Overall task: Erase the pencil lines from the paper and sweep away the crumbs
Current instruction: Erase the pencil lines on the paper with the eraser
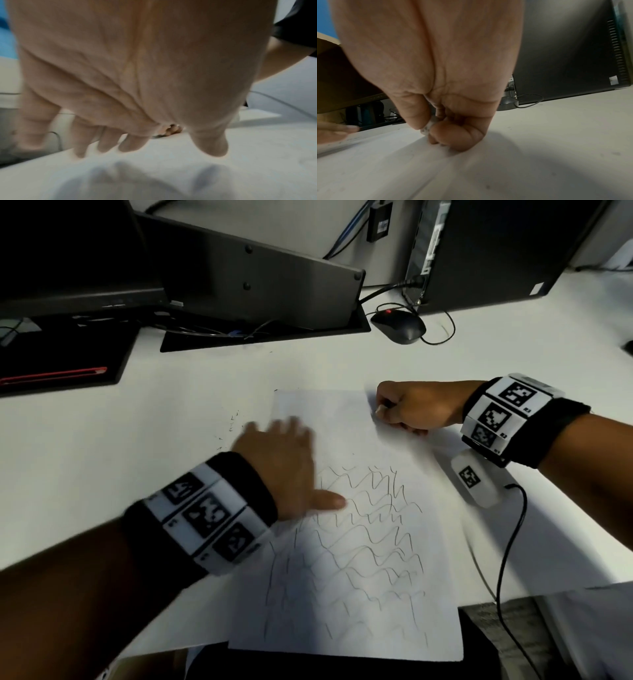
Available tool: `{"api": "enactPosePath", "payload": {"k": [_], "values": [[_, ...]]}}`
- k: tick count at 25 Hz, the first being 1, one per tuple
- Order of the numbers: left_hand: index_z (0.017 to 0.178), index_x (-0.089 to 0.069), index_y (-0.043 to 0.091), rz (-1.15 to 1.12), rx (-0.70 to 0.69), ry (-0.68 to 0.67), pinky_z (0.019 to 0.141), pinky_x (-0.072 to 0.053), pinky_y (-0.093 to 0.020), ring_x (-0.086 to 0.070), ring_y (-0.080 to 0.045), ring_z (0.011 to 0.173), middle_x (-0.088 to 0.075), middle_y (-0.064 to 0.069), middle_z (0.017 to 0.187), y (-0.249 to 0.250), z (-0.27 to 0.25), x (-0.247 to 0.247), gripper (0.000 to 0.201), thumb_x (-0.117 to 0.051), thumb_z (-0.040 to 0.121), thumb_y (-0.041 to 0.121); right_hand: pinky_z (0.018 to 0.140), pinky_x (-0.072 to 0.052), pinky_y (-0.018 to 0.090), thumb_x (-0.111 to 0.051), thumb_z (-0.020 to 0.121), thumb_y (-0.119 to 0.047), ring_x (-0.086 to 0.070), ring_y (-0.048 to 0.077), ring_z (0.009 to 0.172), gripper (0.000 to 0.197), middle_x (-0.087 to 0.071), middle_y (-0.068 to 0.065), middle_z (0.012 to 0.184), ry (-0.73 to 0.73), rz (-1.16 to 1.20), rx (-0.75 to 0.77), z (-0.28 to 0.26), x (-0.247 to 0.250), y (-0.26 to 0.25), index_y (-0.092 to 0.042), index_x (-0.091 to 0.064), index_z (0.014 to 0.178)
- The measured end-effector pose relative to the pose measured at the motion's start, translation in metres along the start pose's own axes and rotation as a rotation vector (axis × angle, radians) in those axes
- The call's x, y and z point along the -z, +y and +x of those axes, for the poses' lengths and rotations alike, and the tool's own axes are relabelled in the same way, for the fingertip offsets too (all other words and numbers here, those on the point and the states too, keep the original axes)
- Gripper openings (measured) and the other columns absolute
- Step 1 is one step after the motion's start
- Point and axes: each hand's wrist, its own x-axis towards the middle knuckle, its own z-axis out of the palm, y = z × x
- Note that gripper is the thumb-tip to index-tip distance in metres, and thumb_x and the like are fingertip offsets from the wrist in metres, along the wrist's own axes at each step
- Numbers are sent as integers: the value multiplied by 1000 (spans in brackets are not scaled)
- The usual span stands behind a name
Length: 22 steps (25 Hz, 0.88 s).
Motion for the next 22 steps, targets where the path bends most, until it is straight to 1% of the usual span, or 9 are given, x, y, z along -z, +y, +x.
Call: {"api": "enactPosePath", "payload": {"k": [3, 6, 8, 10, 11, 13, 15, 17, 22], "values": [[158, 7, 16, -154, -354, 40, 122, -6, -54, 7, -20, 153, 16, -3, 165, 56, 18, 4, 106, -29, 85, 83, 63, -52, 42, -46, 94, -25, -55, 28, 64, 11, -63, 22, 78, 4, -54, 10, 3, 1, 1, -15, -49, 89], [156, 13, 10, -143, -316, -4, 122, -5, -54, 14, -21, 152, 21, -7, 164, 67, 20, -6, 116, -31, 81, 86, 61, -51, 41, -46, 93, -25, -55, 27, 63, 11, -63, 21, 81, -4, -39, 18, 3, 0, 3, -15, -49, 90], [156, 4, 4, -134, -75, -66, 121, -13, -52, 4, -26, 153, 10, -14, 165, 41, 10, -15, 127, -36, 73, 92, 59, -48, 38, -45, 93, -21, -53, 26, 63, 9, -59, 17, 78, -6, -12, 18, 2, 0, 4, -14, -48, 88], [149, -33, 8, -38, 150, -201, 113, -28, -47, -27, -32, 145, -24, -18, 159, 6, -3, -12, 118, -25, 70, 96, 60, -47, 37, -44, 94, -20, -52, 25, 64, 9, -57, 13, 76, -1, -11, 21, 3, -1, 7, -14, -47, 88], [131, -54, 15, 10, 190, -229, 107, -37, -44, -43, -30, 134, -44, -15, 147, -8, -6, -9, 108, -18, 70, 96, 60, -47, 37, -44, 94, -21, -52, 25, 64, 10, -57, 13, 75, 2, -23, 24, 3, 0, 7, -15, -47, 87], [112, -61, 18, 44, 164, -141, 103, -42, -43, -52, -26, 123, -56, -11, 135, -20, -5, -6, 98, -15, 72, 94, 61, -47, 37, -45, 94, -23, -52, 25, 65, 10, -58, 12, 77, -6, -45, 25, 5, -1, 7, -17, -46, 86], [149, -32, 12, -3, 17, -50, 114, -31, -49, -29, -29, 145, -22, -14, 160, -14, 3, -14, 105, -24, 78, 90, 60, -46, 36, -45, 93, -23, -51, 24, 65, 11, -57, 12, 79, -17, -53, 26, 5, -1, 7, -18, -44, 83], [157, 4, 15, -78, -140, -25, 121, -16, -51, 0, -22, 153, 10, -6, 166, 2, 14, -19, 109, -32, 82, 85, 59, -46, 36, -47, 93, -21, -51, 23, 64, 14, -57, 11, 78, -2, -67, 50, 3, 0, 7, -19, -43, 80], [157, 10, 22, -166, -203, 25, 121, -17, -48, 8, -19, 153, 16, 0, 165, 3, 32, -21, 113, -42, 78, 85, 66, -46, 24, -65, 87, -24, -55, 5, 71, 3, -63, -10, 80, 141, -233, 414, -15, -8, -13, -25, -68, 88]]}}
